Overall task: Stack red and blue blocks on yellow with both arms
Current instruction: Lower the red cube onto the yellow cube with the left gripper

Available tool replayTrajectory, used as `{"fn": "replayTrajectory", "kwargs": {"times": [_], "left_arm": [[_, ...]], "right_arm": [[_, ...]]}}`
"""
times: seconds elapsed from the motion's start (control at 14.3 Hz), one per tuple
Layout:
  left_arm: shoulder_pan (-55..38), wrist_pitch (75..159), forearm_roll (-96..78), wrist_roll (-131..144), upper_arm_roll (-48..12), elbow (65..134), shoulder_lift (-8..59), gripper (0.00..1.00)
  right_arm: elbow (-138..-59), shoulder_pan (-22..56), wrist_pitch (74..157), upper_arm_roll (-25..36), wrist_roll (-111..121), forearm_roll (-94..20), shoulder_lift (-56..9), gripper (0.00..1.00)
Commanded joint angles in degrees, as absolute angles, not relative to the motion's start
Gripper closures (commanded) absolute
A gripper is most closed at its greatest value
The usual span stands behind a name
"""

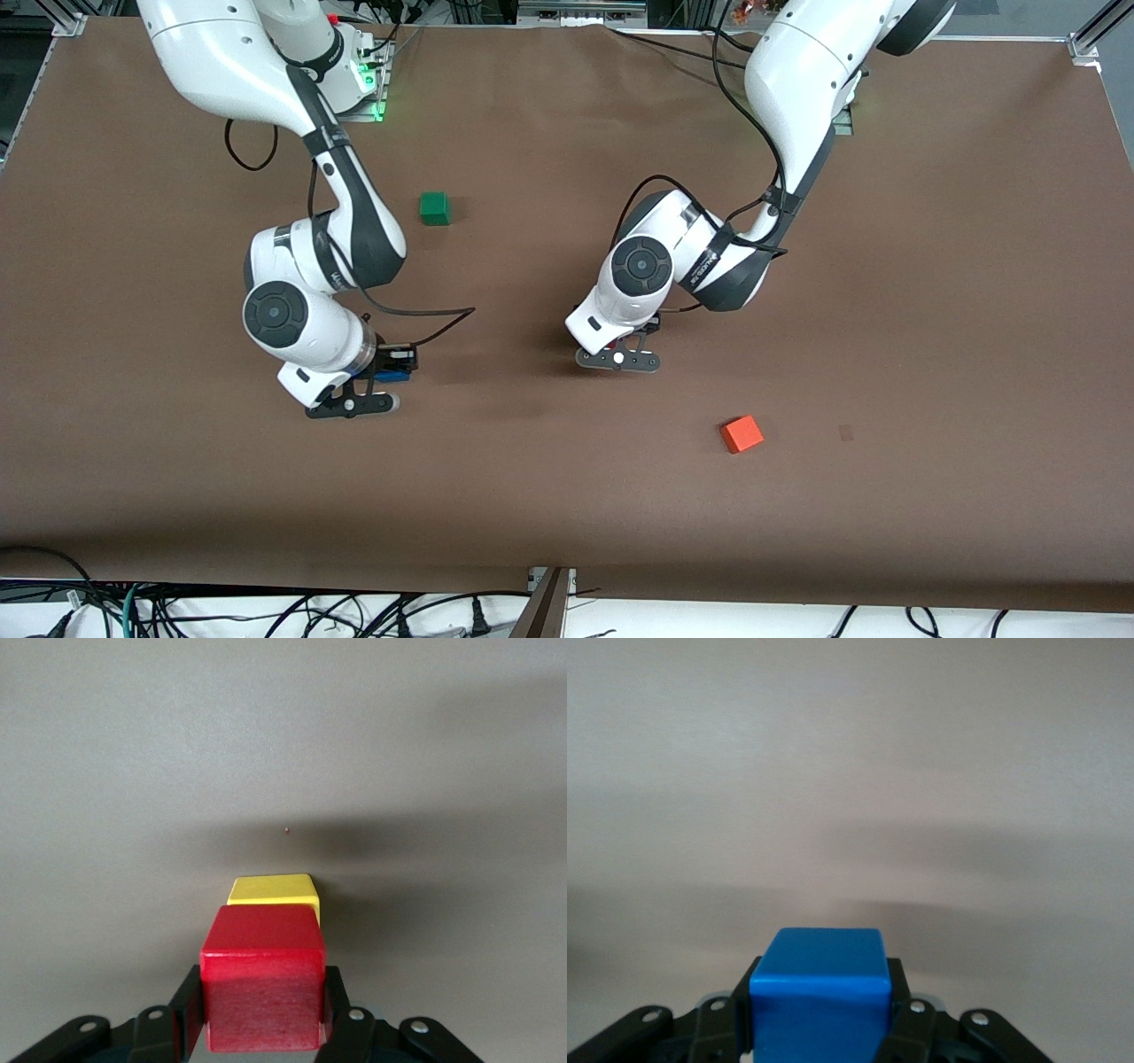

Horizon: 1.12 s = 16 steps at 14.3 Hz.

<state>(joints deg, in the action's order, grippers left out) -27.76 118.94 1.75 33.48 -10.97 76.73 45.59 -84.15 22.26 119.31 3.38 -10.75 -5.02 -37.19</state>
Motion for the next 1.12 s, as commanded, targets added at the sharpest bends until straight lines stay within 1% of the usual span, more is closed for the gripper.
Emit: {"fn": "replayTrajectory", "kwargs": {"times": [0.0,0.42,0.7,0.77,0.84,1.05], "left_arm": [[-28.8,118.4,3.0,35.2,-10.1,75.1,46.7,1.00],[-29.4,118.5,2.9,36.6,-10.1,74.7,47.3,1.00],[-29.4,118.5,3.0,36.6,-9.5,74.7,47.5,1.00],[-29.4,118.6,3.0,36.5,-9.2,74.4,47.7,0.54],[-29.4,118.6,3.1,36.1,-9.1,73.5,47.7,0.01],[-28.6,117.8,3.0,36.0,-8.8,70.8,47.1,0.00]], "right_arm": [[-81.2,22.3,115.7,3.3,-12.0,-5.2,-37.2,0.79],[-78.0,23.2,110.5,3.1,-16.3,-6.9,-37.2,0.78],[-78.0,23.2,110.4,3.1,-16.3,-7.3,-37.2,0.78],[-78.0,23.2,110.4,3.1,-16.4,-7.3,-37.2,0.78],[-78.0,23.2,110.4,3.1,-16.9,-7.3,-37.2,0.78],[-77.9,23.5,110.4,3.1,-17.1,-7.4,-37.2,0.78]]}}
